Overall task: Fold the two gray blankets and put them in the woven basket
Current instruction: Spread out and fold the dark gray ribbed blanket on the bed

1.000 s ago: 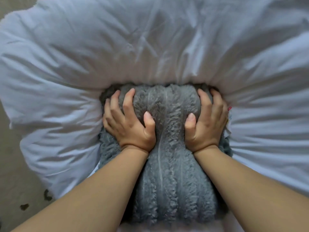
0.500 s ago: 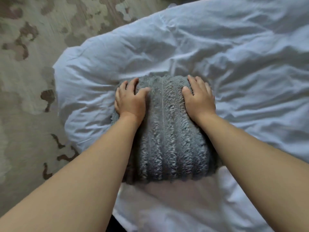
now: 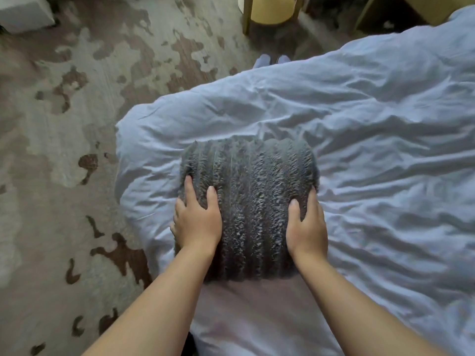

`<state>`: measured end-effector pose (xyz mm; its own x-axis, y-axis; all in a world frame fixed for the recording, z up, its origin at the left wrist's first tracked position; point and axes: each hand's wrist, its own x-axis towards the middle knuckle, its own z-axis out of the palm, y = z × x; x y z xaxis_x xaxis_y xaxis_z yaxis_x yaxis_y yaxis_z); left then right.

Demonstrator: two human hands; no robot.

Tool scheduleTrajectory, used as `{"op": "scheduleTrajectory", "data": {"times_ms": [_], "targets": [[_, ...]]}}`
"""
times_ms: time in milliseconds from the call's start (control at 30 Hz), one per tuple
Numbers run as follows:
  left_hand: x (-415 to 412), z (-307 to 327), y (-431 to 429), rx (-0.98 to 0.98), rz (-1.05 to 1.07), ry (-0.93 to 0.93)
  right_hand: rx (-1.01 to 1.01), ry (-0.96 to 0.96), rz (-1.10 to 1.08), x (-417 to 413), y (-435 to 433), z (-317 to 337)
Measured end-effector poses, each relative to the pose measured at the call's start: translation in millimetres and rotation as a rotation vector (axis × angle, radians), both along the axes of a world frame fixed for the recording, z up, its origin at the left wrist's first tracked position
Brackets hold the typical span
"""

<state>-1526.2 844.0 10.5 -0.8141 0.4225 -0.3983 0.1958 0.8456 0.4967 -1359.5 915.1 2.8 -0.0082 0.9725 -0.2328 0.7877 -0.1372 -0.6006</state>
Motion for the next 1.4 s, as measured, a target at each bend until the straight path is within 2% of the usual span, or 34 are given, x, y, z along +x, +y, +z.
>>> {"op": "scheduleTrajectory", "data": {"times_ms": [333,467,567,733,900,1033,1133,1200,1267,1333,1400], "targets": [[1.9,-101.2,15.4,0.231,0.043,0.247,0.201,0.036,0.01,-10.2,7.9,-98.7],[-3.6,-144.8,26.4,0.291,0.017,0.302,0.252,-0.098,0.043,-13.3,20.8,-143.8],[-3.5,-167.3,30.5,0.284,0.028,0.306,0.264,-0.13,0.027,-19.1,23.5,-164.7],[-0.5,-172.2,30.4,0.292,0.009,0.326,0.292,-0.12,0.021,-16.9,22.5,-173.9],[-1.6,-150.9,27.4,0.332,0.005,0.323,0.23,-0.07,0.046,-10.4,25.4,-156.5],[-6.5,-111.6,23.0,0.318,-0.007,0.197,0.112,0.021,0.073,-3.2,26.4,-119.5],[-17.4,-84.4,17.3,0.279,-0.027,-0.004,-0.053,0.238,0.018,5.6,32.4,-90.0],[-31.2,-74.3,11.0,0.207,-0.008,-0.117,-0.176,0.288,-0.038,15.9,41.4,-75.2],[-45.9,-66.7,9.6,0.125,0.032,-0.27,-0.38,0.408,-0.145,23.0,50.6,-62.7],[-54.6,-62.1,12.1,0.098,-0.037,-0.394,-0.639,0.648,-0.221,26.2,57.1,-56.0],[-57.8,-56.1,15.7,0.058,-0.128,-0.418,-0.842,0.706,-0.208,22.9,59.0,-47.5]]}}
